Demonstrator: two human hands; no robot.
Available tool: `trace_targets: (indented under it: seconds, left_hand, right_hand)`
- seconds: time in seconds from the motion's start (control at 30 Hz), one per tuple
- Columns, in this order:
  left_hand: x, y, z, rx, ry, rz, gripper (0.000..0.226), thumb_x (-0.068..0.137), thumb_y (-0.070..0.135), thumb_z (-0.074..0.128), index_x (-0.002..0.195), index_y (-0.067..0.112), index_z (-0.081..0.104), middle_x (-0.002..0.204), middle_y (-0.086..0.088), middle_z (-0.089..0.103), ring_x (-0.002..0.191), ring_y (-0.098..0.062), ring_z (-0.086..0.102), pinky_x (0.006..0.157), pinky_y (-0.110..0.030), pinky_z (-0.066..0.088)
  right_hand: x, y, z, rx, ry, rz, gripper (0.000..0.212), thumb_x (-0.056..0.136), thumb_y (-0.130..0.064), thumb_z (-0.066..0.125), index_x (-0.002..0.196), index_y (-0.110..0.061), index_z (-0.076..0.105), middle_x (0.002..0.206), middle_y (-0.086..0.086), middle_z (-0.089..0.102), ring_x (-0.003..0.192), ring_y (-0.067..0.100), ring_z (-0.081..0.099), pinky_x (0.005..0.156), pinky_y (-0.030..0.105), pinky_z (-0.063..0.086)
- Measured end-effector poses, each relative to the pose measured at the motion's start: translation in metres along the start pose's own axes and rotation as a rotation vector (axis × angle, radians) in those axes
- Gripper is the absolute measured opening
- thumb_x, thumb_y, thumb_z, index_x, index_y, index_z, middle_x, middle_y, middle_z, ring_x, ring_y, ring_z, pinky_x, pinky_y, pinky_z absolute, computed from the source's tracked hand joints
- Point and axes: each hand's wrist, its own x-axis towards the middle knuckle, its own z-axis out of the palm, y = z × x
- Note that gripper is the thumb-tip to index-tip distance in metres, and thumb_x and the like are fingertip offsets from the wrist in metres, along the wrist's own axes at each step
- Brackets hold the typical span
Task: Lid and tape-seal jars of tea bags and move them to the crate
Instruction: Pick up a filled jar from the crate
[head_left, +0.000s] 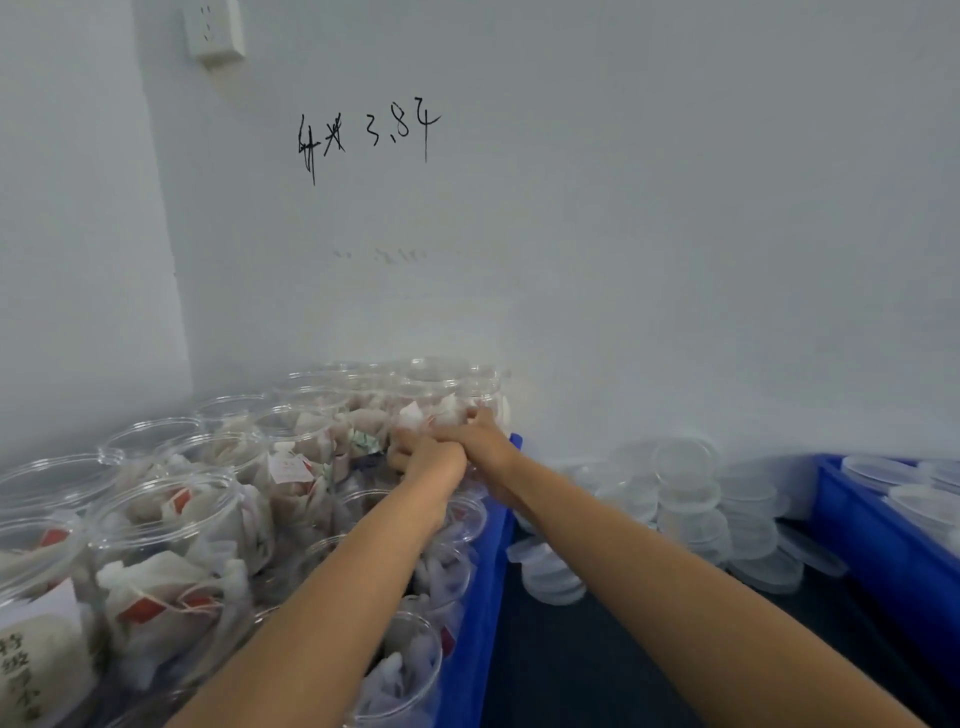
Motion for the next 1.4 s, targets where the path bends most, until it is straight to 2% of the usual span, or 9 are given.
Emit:
trace_targets:
  seconds: [0.3, 0.43, 0.6, 0.73, 0.83, 0.97, 1.1, 1.23, 1.4]
  left_hand:
    - [-0.12, -0.05, 0.067, 0.265, -0.278, 0.318, 0.051, 0.093, 0.006, 0.051, 0.14, 0.008, 0.03, 0.143, -0.013, 0.029, 0.127, -0.032, 0.038, 0.097, -0.035, 0.037]
    - [-0.153, -0.089, 0.094, 0.246, -0.401, 0.096, 0.049, 0.099, 0.011, 0.041, 0.144, 0.009, 0.023, 0.145, -0.019, 0.028, 0.124, -0.035, 0.042, 0.098, -0.039, 0.04]
    - [-0.157, -0.136, 0.097, -0.029, -0.414, -0.111, 0.036, 0.1, 0.011, 0.04, 0.135, 0.017, 0.034, 0.136, -0.008, 0.034, 0.08, -0.006, 0.045, 0.053, -0.015, 0.041]
    - [-0.14, -0.15, 0.084, -0.277, -0.55, -0.039, 0.026, 0.093, 0.002, 0.044, 0.109, 0.016, 0.059, 0.102, -0.006, 0.066, 0.085, -0.015, 0.065, 0.065, -0.024, 0.051]
    - [-0.131, -0.151, 0.082, -0.38, -0.579, 0.031, 0.022, 0.1, 0.024, 0.046, 0.112, 0.015, 0.061, 0.111, -0.002, 0.069, 0.107, -0.013, 0.063, 0.077, -0.022, 0.046]
    - [-0.13, -0.165, 0.087, -0.25, -0.693, 0.145, 0.034, 0.093, 0.043, 0.051, 0.12, 0.022, 0.054, 0.116, 0.008, 0.063, 0.096, 0.007, 0.064, 0.068, -0.011, 0.05]
    - [-0.126, -0.184, 0.084, -0.098, -0.78, 0.319, 0.099, 0.049, 0.074, 0.077, 0.131, 0.031, 0.041, 0.126, 0.017, 0.053, 0.107, 0.011, 0.058, 0.076, -0.008, 0.049]
    - [-0.112, -0.206, 0.085, -0.042, -0.78, 0.404, 0.087, 0.051, 0.018, 0.095, 0.121, 0.033, 0.045, 0.114, 0.012, 0.062, 0.102, 0.004, 0.063, 0.077, -0.014, 0.051]
    - [-0.106, -0.205, 0.087, 0.03, -0.703, 0.44, 0.078, 0.055, 0.019, 0.094, 0.114, 0.037, 0.047, 0.104, 0.024, 0.062, 0.099, 0.012, 0.058, 0.076, -0.008, 0.047]
  right_hand:
    - [-0.105, 0.014, -0.128, -0.105, 0.295, -0.077, 0.076, 0.076, -0.019, 0.081, 0.133, -0.018, 0.031, 0.128, 0.013, 0.053, 0.108, 0.022, 0.061, 0.075, 0.027, 0.055]
    - [-0.15, 0.053, -0.17, -0.147, 0.294, -0.022, 0.067, 0.079, -0.014, 0.078, 0.126, -0.02, 0.03, 0.111, 0.002, 0.059, 0.09, 0.008, 0.062, 0.053, 0.014, 0.051]
    - [-0.178, 0.104, -0.189, -0.188, 0.275, 0.006, 0.059, 0.077, -0.001, 0.078, 0.119, -0.014, 0.038, 0.107, 0.008, 0.061, 0.076, 0.006, 0.068, 0.056, 0.018, 0.052]
    - [-0.185, 0.137, -0.188, -0.271, 0.32, -0.018, 0.077, 0.061, -0.001, 0.089, 0.118, -0.014, 0.04, 0.113, 0.007, 0.063, 0.098, 0.011, 0.066, 0.084, 0.028, 0.056]
    - [-0.184, 0.15, -0.185, -0.338, 0.323, -0.049, 0.08, 0.054, -0.009, 0.093, 0.112, -0.026, 0.04, 0.109, 0.0, 0.064, 0.094, 0.004, 0.065, 0.077, 0.016, 0.052]
    - [-0.182, 0.159, -0.182, -0.284, 0.33, -0.059, 0.074, 0.056, -0.012, 0.092, 0.111, -0.023, 0.043, 0.107, 0.004, 0.068, 0.093, 0.012, 0.069, 0.08, 0.033, 0.058]
    - [-0.183, 0.157, -0.187, -0.321, 0.253, -0.056, 0.072, 0.063, -0.009, 0.088, 0.116, -0.019, 0.04, 0.11, 0.002, 0.066, 0.096, 0.01, 0.069, 0.075, 0.029, 0.058]
    - [-0.181, 0.134, -0.223, -0.523, -0.08, 0.064, 0.063, 0.077, 0.005, 0.072, 0.128, -0.018, 0.043, 0.119, 0.001, 0.063, 0.109, 0.008, 0.062, 0.092, 0.028, 0.053]
    - [-0.143, 0.098, -0.254, -0.598, -0.039, 0.091, 0.032, 0.086, 0.009, 0.06, 0.11, -0.011, 0.064, 0.104, 0.005, 0.071, 0.097, 0.018, 0.069, 0.088, 0.037, 0.057]
